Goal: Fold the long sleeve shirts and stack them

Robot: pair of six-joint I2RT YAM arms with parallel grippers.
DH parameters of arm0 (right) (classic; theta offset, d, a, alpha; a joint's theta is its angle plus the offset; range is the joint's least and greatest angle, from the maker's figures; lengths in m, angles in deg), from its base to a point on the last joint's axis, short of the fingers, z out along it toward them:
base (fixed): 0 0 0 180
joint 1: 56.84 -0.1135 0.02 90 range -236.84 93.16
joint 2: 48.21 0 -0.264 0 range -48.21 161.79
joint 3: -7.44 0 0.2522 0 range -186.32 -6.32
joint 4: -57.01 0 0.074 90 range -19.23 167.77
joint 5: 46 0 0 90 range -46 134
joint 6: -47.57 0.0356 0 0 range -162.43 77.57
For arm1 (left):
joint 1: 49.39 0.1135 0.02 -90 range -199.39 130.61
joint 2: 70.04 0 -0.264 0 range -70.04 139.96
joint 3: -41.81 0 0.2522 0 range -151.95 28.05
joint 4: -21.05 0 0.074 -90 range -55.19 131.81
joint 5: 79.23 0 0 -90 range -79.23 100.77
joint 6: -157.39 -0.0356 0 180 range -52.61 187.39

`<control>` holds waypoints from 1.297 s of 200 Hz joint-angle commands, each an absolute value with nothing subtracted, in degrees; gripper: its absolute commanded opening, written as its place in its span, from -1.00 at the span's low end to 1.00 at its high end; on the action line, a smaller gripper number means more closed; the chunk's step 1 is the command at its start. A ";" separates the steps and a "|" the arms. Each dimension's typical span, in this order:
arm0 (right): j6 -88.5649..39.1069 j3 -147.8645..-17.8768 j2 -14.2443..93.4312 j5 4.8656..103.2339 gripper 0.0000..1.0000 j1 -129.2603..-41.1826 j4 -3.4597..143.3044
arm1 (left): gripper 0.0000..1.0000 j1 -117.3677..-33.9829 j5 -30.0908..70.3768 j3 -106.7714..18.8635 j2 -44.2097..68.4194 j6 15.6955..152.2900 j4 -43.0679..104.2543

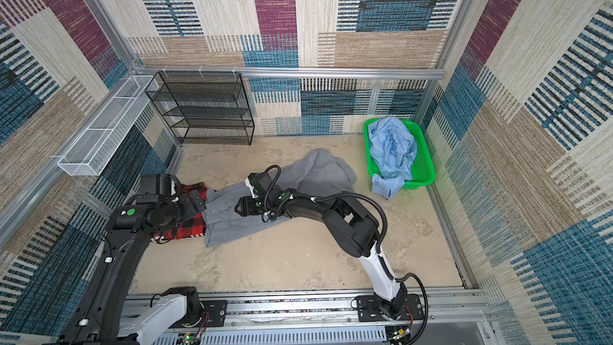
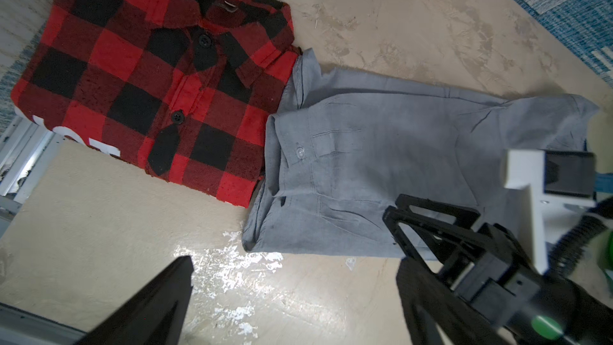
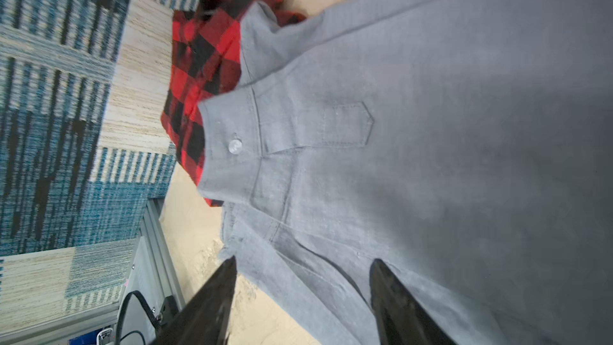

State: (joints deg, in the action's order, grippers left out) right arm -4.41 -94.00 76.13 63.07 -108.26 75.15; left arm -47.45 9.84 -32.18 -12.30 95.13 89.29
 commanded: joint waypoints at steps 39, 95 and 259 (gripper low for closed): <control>-4.93 -84.55 73.22 60.53 0.29 -108.17 76.11 | 0.98 -45.98 11.87 -29.98 -11.72 93.45 86.81; -6.32 -59.69 55.66 58.40 0.29 -108.16 76.09 | 0.98 -45.87 14.44 -28.89 -11.21 94.40 85.38; -15.92 -64.63 41.10 60.24 0.47 -76.66 86.77 | 0.98 -51.50 25.30 -15.41 -9.99 103.41 77.29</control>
